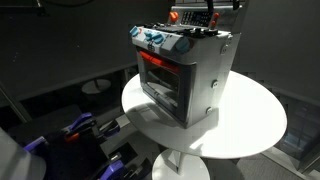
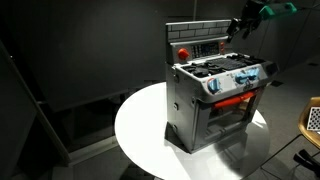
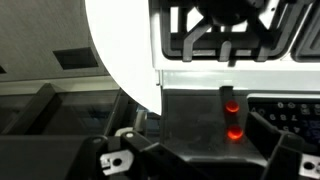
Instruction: Push the top right button on the toy stove
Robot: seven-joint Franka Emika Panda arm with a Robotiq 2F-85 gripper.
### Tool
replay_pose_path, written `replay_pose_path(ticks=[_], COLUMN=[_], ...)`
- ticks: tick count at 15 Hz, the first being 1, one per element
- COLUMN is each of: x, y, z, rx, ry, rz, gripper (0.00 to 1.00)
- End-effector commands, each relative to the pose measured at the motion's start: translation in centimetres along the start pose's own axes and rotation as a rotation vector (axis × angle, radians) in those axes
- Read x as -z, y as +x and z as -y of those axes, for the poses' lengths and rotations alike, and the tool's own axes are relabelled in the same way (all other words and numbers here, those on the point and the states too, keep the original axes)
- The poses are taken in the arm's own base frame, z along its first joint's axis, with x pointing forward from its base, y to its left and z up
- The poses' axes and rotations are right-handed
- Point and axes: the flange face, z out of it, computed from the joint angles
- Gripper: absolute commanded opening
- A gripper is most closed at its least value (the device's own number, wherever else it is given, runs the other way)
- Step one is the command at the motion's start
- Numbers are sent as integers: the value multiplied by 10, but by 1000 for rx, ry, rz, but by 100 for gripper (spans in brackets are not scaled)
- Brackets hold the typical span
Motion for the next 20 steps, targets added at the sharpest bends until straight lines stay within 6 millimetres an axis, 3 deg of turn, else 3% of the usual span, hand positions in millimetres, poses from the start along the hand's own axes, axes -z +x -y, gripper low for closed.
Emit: replay_pose_path(ticks=[1, 8, 13, 15, 16, 20], x=[43, 112, 149, 157, 146, 145], y=[-16, -45, -63, -66, -66, -67], z=[-9, -34, -43, -44, -40, -39], rx=[45, 81, 126, 138, 117, 119], ry=[65, 73, 108, 109, 83, 84], rz=[117, 341, 440, 454, 444, 449], gripper=[100, 100, 100, 100, 100, 100])
